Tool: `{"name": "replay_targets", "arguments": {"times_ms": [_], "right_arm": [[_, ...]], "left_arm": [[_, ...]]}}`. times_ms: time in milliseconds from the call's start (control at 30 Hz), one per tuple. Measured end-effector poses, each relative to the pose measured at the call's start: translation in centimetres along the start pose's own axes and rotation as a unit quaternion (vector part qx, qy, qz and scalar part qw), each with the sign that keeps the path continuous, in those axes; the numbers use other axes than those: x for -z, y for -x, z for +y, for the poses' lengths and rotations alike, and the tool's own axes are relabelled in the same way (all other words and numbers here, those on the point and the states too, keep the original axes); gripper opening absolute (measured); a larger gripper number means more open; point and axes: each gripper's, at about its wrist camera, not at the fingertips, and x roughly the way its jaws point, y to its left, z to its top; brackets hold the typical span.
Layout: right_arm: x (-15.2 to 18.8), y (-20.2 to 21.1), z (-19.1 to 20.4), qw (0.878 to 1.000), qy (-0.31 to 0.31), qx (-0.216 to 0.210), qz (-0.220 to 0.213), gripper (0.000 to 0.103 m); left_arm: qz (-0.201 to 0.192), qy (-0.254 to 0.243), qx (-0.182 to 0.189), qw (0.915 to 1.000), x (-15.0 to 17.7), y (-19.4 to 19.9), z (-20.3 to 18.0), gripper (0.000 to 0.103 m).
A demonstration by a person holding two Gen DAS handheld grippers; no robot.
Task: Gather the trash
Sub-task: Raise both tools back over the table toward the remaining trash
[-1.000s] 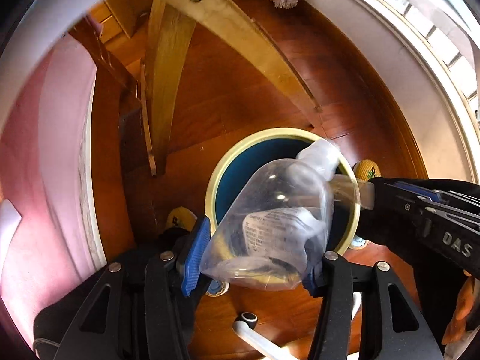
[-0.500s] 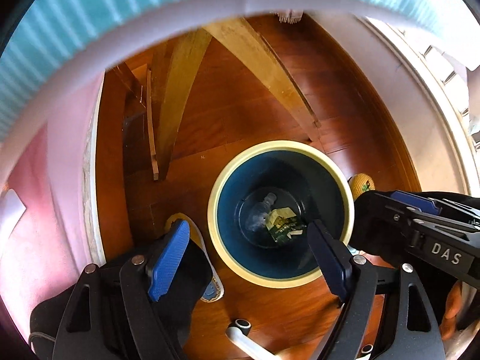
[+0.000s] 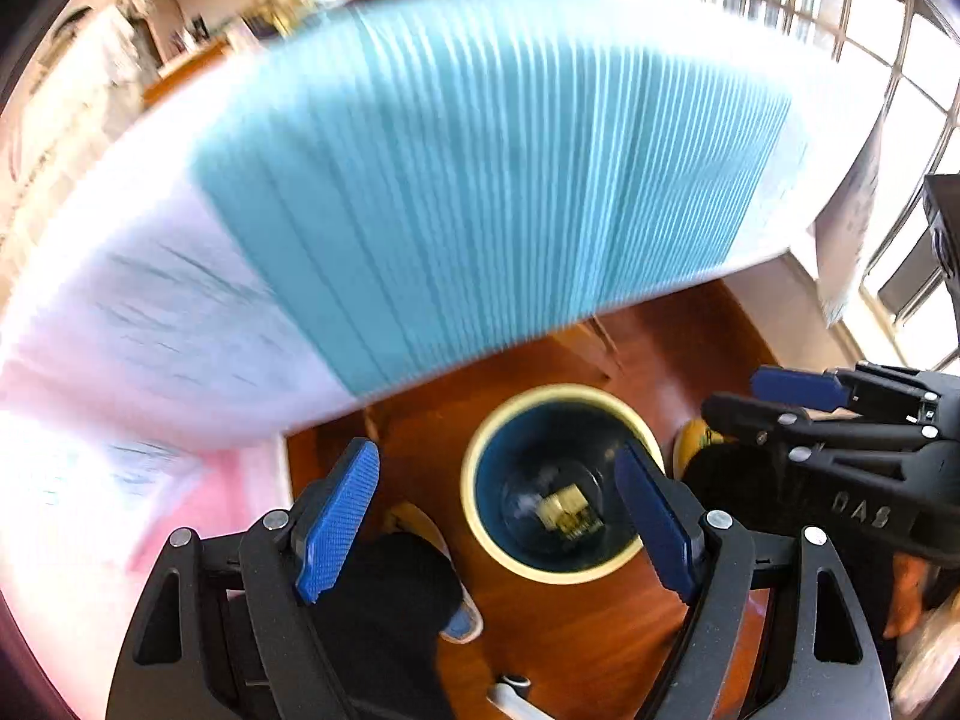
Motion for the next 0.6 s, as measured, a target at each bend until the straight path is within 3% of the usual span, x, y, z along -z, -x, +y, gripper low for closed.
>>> {"name": "replay_targets", "arguments": {"times_ms": [333,600], "right_arm": [[-3.7,11.8,4.0,0.997,0.02,0.008,-0.074,0.039],[-5.4,18.1,5.0,0.993,0.024,0.019,-0.114,0.039]], "left_arm": [[-0.098,0.039,-0.017,0.9943,-3.2,13.6,1.6,0.082],[-0.115,0.056,-0.008,0.9917,-5.3,19.4,0.9,0.082]]}}
